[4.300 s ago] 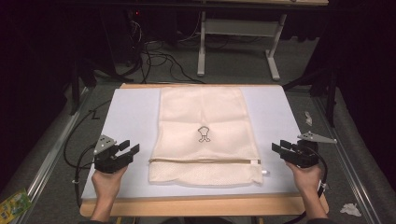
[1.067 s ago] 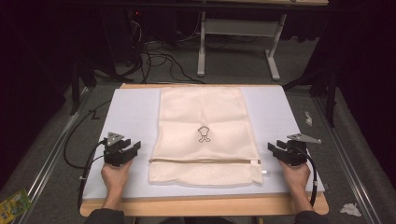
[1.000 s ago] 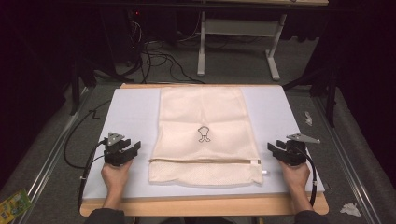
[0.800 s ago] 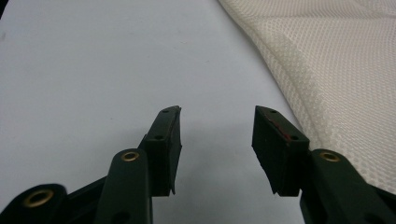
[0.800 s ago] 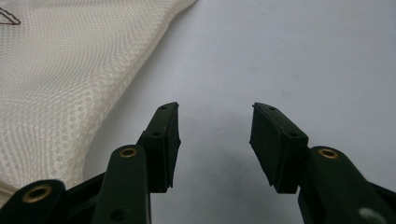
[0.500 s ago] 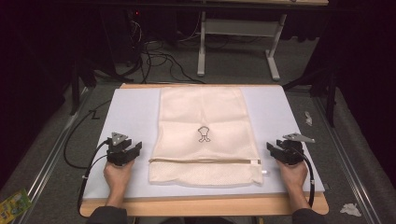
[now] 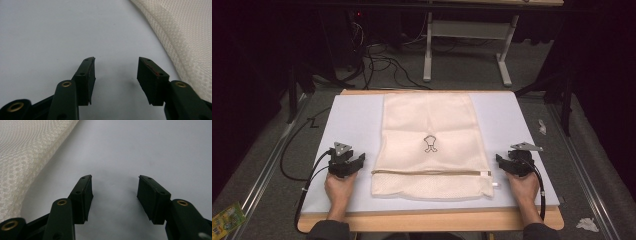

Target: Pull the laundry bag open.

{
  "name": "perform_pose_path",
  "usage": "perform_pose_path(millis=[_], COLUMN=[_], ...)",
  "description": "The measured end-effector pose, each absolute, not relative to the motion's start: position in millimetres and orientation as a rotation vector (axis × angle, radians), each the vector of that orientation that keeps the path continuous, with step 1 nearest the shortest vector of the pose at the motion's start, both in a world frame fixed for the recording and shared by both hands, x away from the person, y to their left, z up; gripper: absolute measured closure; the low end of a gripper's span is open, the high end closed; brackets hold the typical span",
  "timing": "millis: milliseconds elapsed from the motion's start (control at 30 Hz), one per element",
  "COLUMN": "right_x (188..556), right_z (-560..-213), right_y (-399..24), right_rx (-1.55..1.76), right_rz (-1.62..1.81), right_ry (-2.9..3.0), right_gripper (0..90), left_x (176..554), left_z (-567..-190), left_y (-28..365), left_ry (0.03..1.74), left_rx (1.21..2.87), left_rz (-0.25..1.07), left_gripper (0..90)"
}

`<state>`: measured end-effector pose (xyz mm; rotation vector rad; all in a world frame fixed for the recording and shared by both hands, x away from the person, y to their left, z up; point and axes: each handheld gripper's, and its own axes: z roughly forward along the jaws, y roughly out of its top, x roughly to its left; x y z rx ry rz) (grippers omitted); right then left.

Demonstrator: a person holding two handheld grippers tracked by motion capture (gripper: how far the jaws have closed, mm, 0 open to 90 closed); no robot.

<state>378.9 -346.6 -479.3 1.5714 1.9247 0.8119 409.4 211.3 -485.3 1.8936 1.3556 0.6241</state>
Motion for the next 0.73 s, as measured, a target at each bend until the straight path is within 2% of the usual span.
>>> perform_pose_path(millis=[133,267,733], right_x=[378.6,378.4,378.5], right_z=[-479.9,-480.2,-480.8], right_y=[-346.2,-346.1,-346.7], right_rx=[1.563,1.566,1.578], right_rz=[0.807,0.803,0.801], right_ry=[1.923,1.916,1.9], right_gripper=[45.3,43.6,40.1], left_x=[413.6,413.2,413.1], left_z=[-487.1,-487.6,-487.8], left_y=[212.3,209.4,209.1], left_ry=[1.374,1.356,1.352], left_rx=[1.906,1.933,1.936], left_rz=[0.566,0.588,0.589], left_gripper=[38.9,35.7,34.6])
